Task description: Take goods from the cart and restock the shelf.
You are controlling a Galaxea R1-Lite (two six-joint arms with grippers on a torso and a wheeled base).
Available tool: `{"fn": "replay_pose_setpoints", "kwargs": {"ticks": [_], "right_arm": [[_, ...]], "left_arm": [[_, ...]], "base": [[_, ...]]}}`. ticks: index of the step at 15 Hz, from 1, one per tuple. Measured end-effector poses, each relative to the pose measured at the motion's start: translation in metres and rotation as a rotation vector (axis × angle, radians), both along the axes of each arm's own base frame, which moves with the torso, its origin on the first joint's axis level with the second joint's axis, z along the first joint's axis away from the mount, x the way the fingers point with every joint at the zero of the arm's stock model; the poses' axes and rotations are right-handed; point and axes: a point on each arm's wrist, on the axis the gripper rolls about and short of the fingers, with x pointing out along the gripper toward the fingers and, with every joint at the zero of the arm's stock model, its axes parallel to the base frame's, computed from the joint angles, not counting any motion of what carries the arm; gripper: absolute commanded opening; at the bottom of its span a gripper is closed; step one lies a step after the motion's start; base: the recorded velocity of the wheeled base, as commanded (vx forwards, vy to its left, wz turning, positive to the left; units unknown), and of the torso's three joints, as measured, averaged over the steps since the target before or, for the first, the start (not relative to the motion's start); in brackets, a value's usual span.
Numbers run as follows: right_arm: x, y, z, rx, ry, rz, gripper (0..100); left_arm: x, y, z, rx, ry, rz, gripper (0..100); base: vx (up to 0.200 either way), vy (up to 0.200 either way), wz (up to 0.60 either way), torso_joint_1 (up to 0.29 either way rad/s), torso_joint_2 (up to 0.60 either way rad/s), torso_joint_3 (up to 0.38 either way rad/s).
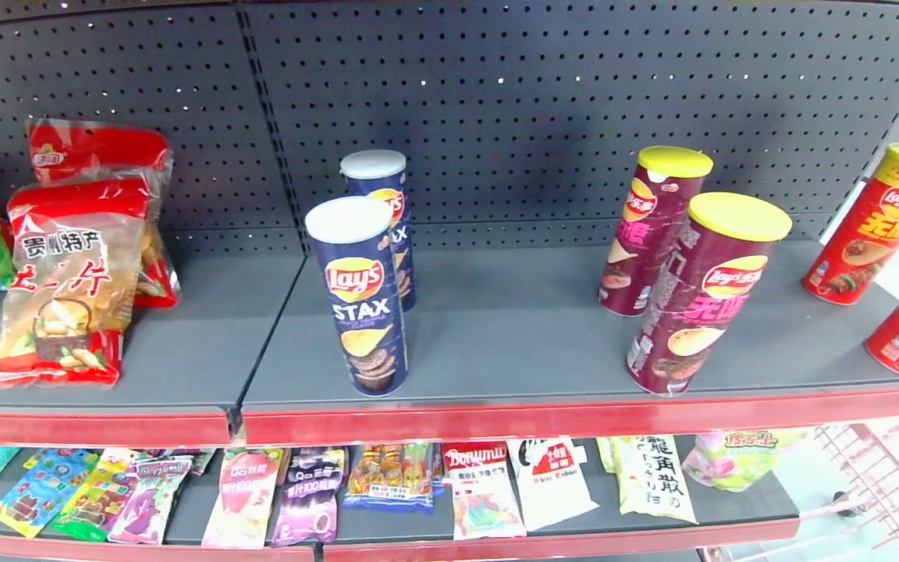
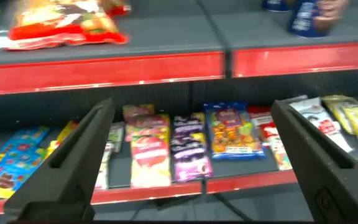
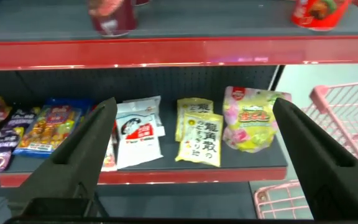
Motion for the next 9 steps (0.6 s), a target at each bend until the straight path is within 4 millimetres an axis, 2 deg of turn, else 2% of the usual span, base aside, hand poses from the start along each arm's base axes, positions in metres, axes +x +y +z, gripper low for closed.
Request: {"fn": "replay_pose_setpoints", "kwargs": {"ticks": [9], "right_arm": [[0.0,0.0,0.0,0.003,0.0,-0.001,100]], "left_arm": [[0.0,0.0,0.0,0.0,0.0,0.0,100]], "base": [[0.0,-0.2,0.0,0.004,0.0,0.001]]}}
